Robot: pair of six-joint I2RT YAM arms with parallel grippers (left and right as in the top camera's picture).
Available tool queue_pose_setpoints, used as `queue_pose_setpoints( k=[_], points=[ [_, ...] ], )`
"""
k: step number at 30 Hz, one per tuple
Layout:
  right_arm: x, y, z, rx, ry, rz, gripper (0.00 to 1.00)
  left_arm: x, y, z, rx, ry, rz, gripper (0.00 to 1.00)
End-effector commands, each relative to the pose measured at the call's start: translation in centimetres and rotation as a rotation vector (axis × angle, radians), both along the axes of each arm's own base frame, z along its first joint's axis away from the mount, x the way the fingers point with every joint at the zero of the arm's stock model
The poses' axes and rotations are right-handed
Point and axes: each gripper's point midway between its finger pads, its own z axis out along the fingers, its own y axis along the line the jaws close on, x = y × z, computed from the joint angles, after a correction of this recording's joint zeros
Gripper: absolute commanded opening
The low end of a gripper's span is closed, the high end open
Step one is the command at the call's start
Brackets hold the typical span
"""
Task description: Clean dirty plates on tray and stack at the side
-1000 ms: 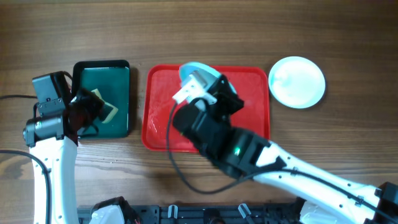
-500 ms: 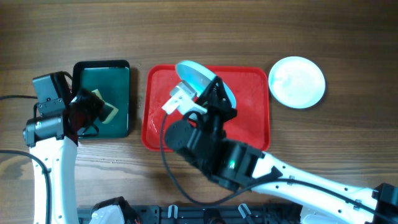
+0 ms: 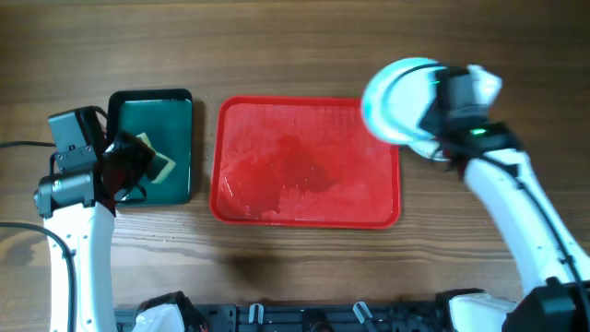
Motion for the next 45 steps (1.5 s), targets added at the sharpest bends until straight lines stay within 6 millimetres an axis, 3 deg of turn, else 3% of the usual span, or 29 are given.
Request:
queue_pose_setpoints(
  k=[1,4,8,9,12,13,14,19,23,29,33,35,37,41,45],
  points=[
    [-0.8,-3.8,-1.4,0.220,-0.008,-0.137,0.04,0.0,-0.2,-0.1,-0.014,0.000,-0.001,0.04],
    [-2.1,-6.6,-3.2,0.209,0.022,-0.204,0.05,0.0,-0.2,-0.1,-0.014,-0.001,-0.001,0.04],
    [-3.0,-7.5,-5.8,0.194,0.059,-0.240,0.04,0.0,-0.2,-0.1,-0.014,0.000,-0.001,0.04],
    [-3.1,-7.8,-6.3,0.184,0.070,-0.249,0.11,0.0,-0.2,-0.1,-0.014,-0.001,-0.001,0.04],
    [-1.6,-6.9,-6.9,0.194,0.062,-0.136,0.47,0.0,-0.2,-0.1,-0.014,-0.001,-0.001,0.04],
    [-1.4,-6.5,-6.9,0.206,0.059,-0.108,0.84,0.0,-0.2,-0.1,-0.014,-0.001,-0.001,0.04],
    [-1.1,-5.9,-6.9,0.230,0.051,-0.087,1.00,0.0,-0.2,-0.1,-0.013,-0.001,-0.001,0.04],
    [-0.5,-3.0,-5.4,0.283,0.014,0.034,1.00,0.3,-0.1,-0.2,-0.012,-0.005,-0.001,0.04],
    [-0.4,1.3,-0.6,0.229,-0.087,0.203,1.00,1.2,0.1,-1.7,-0.022,0.030,0.000,0.05],
    [-3.4,8.0,4.9,0.194,-0.187,0.397,0.99,2.9,0.7,-3.5,-0.025,0.043,0.002,0.04],
    [-5.8,12.3,5.8,0.207,-0.179,0.538,1.00,4.8,1.5,-2.4,0.013,-0.044,0.010,0.08],
    [-6.9,14.8,6.1,0.216,-0.180,0.621,1.00,5.3,3.0,-2.7,0.076,-0.044,0.050,0.05],
    [-8.0,17.3,6.4,0.239,-0.183,0.684,0.99,5.4,4.4,-4.2,0.132,0.003,0.090,0.04],
    [-9.7,20.3,6.5,0.196,-0.192,0.729,0.99,5.6,4.5,-8.5,0.111,0.112,0.085,0.05],
    [-11.3,22.5,6.7,0.170,-0.205,0.780,1.00,5.8,4.0,-8.8,0.081,0.110,0.068,0.25]
  ],
)
